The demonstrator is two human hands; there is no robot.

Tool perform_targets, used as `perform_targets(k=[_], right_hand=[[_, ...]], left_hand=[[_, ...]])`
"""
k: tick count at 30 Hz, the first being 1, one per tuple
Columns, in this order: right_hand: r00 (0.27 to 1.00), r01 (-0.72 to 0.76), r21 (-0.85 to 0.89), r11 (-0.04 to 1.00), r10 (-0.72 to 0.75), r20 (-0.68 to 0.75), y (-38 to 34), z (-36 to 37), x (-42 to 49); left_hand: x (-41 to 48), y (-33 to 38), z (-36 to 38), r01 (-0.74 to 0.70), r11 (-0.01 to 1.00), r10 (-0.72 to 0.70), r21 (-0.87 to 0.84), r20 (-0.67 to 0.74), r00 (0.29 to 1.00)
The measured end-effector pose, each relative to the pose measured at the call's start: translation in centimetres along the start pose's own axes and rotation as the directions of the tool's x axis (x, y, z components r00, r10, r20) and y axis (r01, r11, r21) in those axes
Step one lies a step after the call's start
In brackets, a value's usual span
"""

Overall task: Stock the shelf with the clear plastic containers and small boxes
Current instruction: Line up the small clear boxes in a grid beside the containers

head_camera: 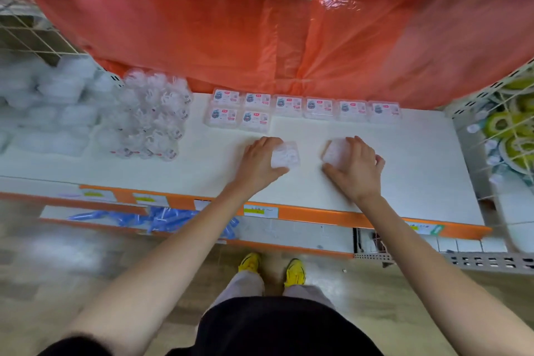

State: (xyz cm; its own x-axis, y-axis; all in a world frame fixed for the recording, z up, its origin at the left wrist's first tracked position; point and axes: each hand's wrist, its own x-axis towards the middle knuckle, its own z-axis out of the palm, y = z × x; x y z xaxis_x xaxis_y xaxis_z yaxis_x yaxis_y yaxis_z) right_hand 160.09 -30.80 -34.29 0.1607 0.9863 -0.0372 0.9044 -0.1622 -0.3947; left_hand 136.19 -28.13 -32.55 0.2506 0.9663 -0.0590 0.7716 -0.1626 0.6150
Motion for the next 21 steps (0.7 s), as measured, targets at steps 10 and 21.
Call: perform_targets(k=[10, 21], right_hand=[[0.989, -0.105, 0.704, 0.702, -0.002, 0.149, -6.7, -0.7, 0.8], [0.928, -0.346, 0.854, 0.388, 0.010, 0.372, -7.7, -0.2, 1.0]], left_hand=[[-0.6, 0.8, -0.9, -0.049, 0.996, 0.045, -0.069, -0.048, 0.998], [-0.3, -0.1, -3.1, 0.023, 0.968, -0.048, -0.251, -0.091, 0.995]])
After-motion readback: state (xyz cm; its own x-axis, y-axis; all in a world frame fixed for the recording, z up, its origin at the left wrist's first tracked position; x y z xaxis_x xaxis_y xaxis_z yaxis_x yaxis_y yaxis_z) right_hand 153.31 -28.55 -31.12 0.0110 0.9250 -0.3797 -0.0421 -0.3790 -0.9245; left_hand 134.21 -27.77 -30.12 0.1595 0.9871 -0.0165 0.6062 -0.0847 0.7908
